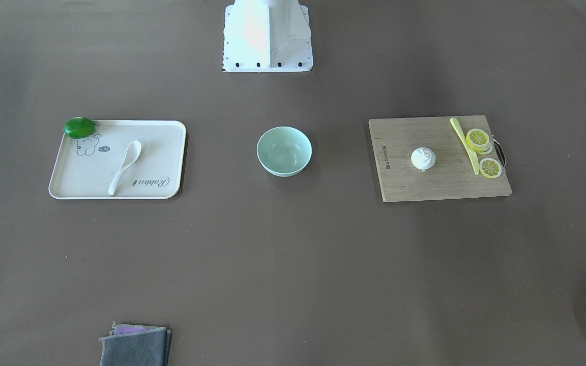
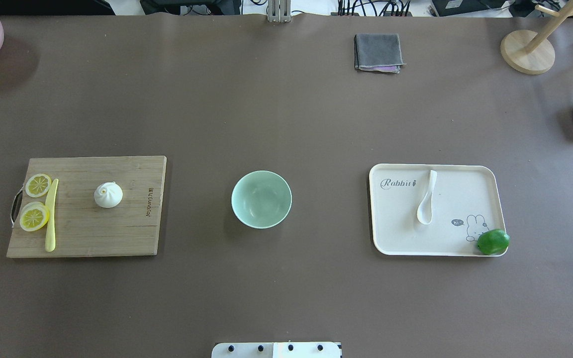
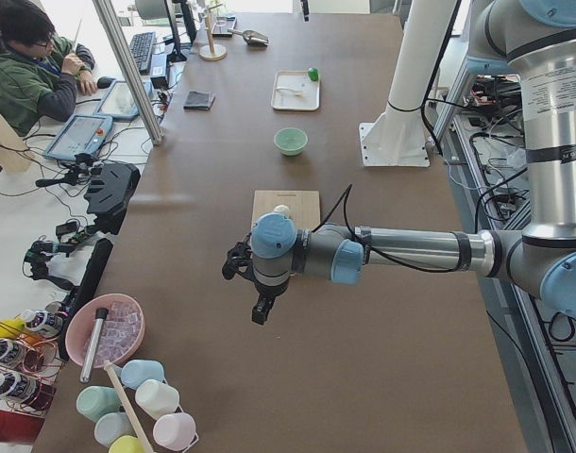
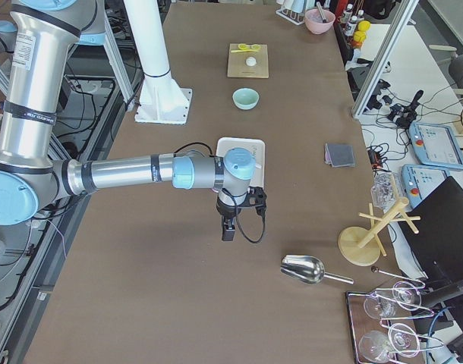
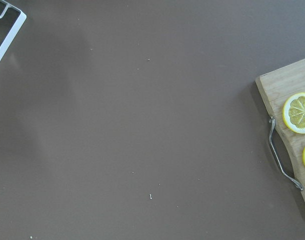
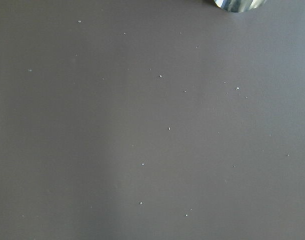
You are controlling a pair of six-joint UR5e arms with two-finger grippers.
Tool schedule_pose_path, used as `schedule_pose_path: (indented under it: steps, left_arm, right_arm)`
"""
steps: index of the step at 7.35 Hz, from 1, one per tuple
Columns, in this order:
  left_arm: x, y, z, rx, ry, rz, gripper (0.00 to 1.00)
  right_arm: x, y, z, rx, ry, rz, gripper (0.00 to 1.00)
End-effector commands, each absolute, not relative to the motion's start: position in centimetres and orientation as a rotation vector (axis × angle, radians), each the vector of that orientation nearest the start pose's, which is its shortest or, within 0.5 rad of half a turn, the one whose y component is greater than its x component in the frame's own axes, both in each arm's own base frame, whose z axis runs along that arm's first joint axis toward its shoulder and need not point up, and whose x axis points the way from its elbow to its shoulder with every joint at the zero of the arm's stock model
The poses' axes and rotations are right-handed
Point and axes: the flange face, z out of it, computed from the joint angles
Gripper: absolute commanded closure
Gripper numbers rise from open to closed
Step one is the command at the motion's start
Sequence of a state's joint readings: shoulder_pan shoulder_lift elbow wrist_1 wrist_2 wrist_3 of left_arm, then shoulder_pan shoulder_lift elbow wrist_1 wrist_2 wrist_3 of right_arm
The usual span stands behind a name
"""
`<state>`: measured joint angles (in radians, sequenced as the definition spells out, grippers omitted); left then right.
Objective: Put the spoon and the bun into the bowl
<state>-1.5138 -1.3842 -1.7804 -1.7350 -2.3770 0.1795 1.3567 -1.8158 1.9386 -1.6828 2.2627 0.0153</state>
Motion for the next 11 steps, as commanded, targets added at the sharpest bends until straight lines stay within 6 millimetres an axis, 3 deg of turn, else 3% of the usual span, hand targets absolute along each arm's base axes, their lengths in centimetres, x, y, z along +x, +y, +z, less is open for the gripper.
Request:
schedule_pose_path:
  steps: [1,4,8,10,11]
  left_arm:
    - [-3.7,-42.7,61.9,0.24,0.792,0.304,0.01]
    - [-3.7,-43.6,61.5,0.25,0.782,0.306,0.01]
    - [-3.6,-45.4,59.0,0.402,0.772,0.362,0.01]
    - [-3.6,-48.6,56.4,0.545,0.74,0.412,0.01]
    - [-3.5,-48.9,57.0,0.533,0.752,0.396,0.01]
  right_arm:
    - [-1.4,-39.3,60.0,-0.065,-0.69,-0.197,0.0]
    - [-1.7,-40.7,58.4,-0.008,-0.693,-0.217,0.0]
    - [-1.8,-42.8,53.8,0.394,-0.717,-0.272,0.0]
    - [-2.2,-44.8,50.6,0.495,-0.74,-0.26,0.0]
    - [-2.3,-45.2,50.0,0.508,-0.743,-0.265,0.0]
